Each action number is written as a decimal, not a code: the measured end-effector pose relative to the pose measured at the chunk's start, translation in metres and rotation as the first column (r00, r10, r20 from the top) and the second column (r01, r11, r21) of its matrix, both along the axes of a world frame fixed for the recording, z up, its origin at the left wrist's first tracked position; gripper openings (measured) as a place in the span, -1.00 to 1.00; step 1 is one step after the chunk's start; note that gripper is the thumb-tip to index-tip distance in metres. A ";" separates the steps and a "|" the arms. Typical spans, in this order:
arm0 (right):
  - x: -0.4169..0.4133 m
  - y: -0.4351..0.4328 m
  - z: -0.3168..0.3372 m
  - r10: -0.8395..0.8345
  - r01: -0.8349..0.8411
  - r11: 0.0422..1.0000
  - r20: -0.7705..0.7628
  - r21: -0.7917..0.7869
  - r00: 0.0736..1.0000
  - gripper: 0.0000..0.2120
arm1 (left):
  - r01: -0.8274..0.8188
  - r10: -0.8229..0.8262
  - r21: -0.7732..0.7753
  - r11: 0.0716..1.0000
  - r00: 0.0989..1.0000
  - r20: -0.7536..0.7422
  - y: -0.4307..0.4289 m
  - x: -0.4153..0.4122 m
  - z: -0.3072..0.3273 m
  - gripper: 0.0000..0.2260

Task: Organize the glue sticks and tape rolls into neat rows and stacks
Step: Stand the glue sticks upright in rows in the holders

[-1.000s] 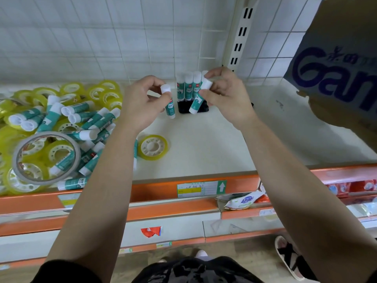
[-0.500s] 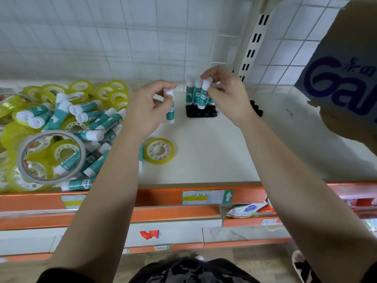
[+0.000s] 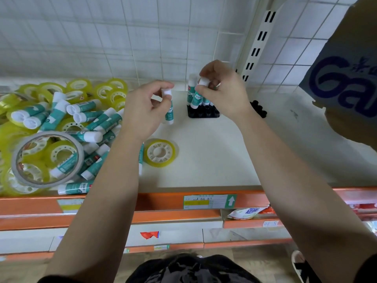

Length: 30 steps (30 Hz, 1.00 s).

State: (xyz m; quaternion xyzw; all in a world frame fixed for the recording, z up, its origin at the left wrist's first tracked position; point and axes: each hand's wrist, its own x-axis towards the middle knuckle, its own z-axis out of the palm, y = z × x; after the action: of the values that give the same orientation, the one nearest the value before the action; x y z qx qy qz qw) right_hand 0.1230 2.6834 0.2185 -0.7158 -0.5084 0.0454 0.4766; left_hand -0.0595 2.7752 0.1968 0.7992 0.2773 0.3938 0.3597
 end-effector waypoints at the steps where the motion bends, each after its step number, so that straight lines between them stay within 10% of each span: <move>1: 0.001 0.001 -0.001 -0.002 0.003 1.000 0.025 -0.003 1.000 -0.80 | 0.003 -0.003 0.003 1.000 1.000 -0.001 0.000 0.000 0.000 -0.80; 30: -0.005 0.020 -0.022 -0.151 0.079 0.975 0.356 0.208 0.922 -0.90 | -0.053 0.069 0.131 0.990 0.990 -0.124 0.001 -0.003 0.005 -0.77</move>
State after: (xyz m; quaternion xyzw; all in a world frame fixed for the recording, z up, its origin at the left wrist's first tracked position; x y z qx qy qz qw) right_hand 0.1184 2.7038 0.1961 -0.6917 -0.5479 -0.1668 0.4400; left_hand -0.0624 2.7762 0.2014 0.8353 0.2984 0.3694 0.2770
